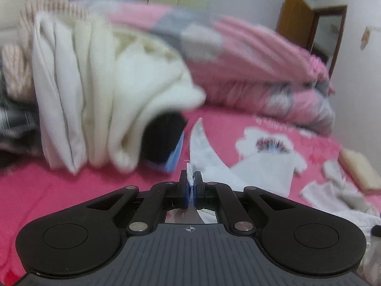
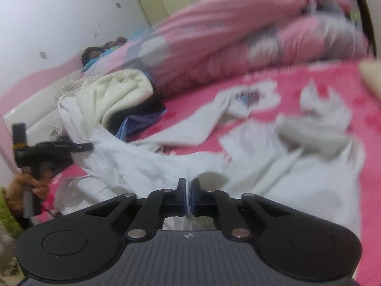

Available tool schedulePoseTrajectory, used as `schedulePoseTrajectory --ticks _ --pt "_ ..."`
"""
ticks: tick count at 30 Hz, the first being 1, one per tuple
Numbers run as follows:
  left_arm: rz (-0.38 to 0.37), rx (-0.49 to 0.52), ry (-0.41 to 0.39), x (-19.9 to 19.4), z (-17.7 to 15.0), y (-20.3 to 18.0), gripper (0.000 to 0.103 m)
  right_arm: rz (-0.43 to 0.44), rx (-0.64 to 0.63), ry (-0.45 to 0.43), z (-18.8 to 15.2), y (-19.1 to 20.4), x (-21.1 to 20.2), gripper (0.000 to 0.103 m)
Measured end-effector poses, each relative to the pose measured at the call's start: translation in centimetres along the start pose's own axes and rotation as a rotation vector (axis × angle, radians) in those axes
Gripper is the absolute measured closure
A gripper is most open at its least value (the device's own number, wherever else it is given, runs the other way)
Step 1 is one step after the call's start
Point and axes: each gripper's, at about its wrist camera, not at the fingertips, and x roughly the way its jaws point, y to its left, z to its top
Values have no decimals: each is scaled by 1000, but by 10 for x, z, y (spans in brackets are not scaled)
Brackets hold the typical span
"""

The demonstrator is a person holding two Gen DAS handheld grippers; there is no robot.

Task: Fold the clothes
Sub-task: 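Lift the shirt high with both grippers to shake it out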

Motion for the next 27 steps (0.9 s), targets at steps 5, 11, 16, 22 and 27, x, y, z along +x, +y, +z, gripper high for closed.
schedulePoseTrajectory --ticks 5,11,16,22,27 --pt "-17 93 -225 -48 35 -39 102 -85 -136 -212 35 22 -41 100" --pt "-93 146 -524 -125 105 -87 102 -117 -302 -512 110 52 -124 100" --pt "-136 182 -742 -196 157 -120 102 -103 -405 -738 173 84 -207 100" --pt "-162 217 -936 -266 203 -152 102 -112 -515 -927 224 123 -286 100" --pt "-161 233 -1029 -295 222 -170 102 -136 -573 -1021 249 145 -329 100"
